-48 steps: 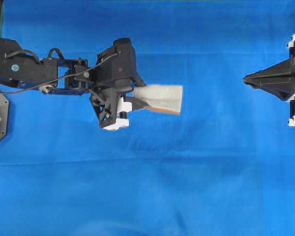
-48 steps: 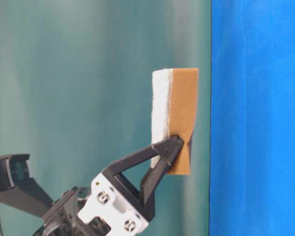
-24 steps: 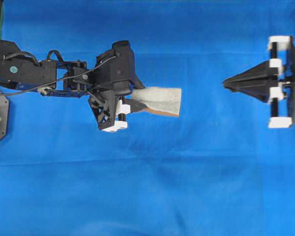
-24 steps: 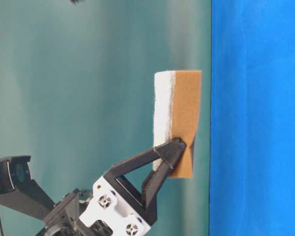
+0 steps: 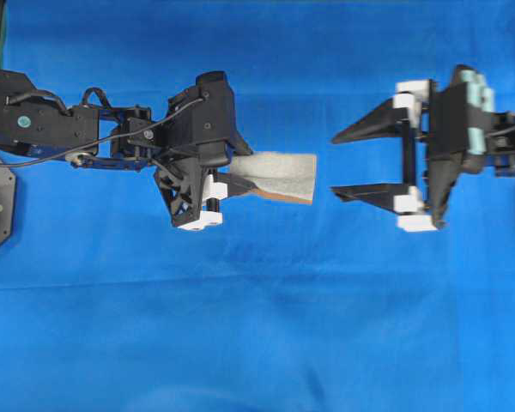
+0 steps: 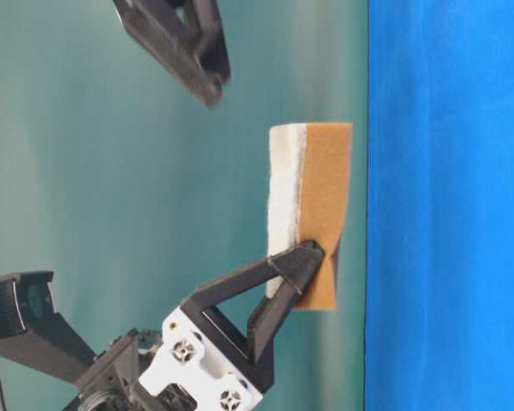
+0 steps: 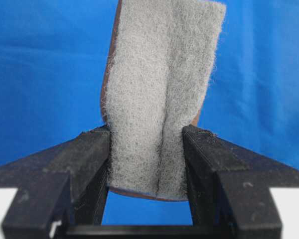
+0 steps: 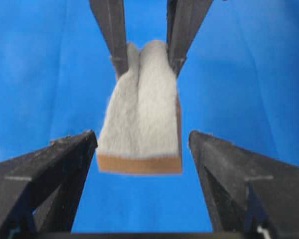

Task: Hand over the sponge with the left arm and wipe it with the right arm.
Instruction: 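Move the right gripper to the sponge and grasp its right end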

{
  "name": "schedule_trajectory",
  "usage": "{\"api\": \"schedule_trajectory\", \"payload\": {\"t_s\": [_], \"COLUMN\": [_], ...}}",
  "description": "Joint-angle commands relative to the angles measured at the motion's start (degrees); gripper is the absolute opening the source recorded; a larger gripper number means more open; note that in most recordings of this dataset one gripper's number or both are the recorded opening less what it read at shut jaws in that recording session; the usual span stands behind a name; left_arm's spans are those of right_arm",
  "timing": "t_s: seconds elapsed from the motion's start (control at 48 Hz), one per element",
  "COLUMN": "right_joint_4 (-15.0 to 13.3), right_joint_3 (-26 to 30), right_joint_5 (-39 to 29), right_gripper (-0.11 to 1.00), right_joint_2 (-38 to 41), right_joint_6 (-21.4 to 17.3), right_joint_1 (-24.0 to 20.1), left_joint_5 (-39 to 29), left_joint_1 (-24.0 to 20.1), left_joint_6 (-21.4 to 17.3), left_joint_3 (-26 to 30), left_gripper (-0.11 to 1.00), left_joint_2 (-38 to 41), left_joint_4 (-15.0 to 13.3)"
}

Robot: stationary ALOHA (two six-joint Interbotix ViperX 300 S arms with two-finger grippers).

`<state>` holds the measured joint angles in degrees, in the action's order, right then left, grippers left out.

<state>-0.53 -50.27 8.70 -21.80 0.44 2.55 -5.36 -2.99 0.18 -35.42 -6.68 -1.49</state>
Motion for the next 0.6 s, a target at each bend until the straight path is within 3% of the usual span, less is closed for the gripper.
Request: {"api": "schedule_trajectory", "payload": {"t_s": [0.0,0.583], "right_joint_4": [-0.09,-0.09], "right_joint_3": [3.25,11.16], "right_joint_5": [0.09,-2.37], "right_gripper": [0.73,0.73], "right_joint_2": [2.29,15.56], "right_joint_6": [0.09,-0.18], "right_joint_1": [-0.18,-0.09], "left_joint_5": [0.26,0.26], "left_joint_1": [0.09,0.09], "left_joint_6": [0.0,-0.62], "left_joint_3": [0.62,0.62], "left_gripper": [0.37,0.37], "left_joint_2": [-1.23,-1.23], "left_joint_4": [-0.09,-0.09]}}
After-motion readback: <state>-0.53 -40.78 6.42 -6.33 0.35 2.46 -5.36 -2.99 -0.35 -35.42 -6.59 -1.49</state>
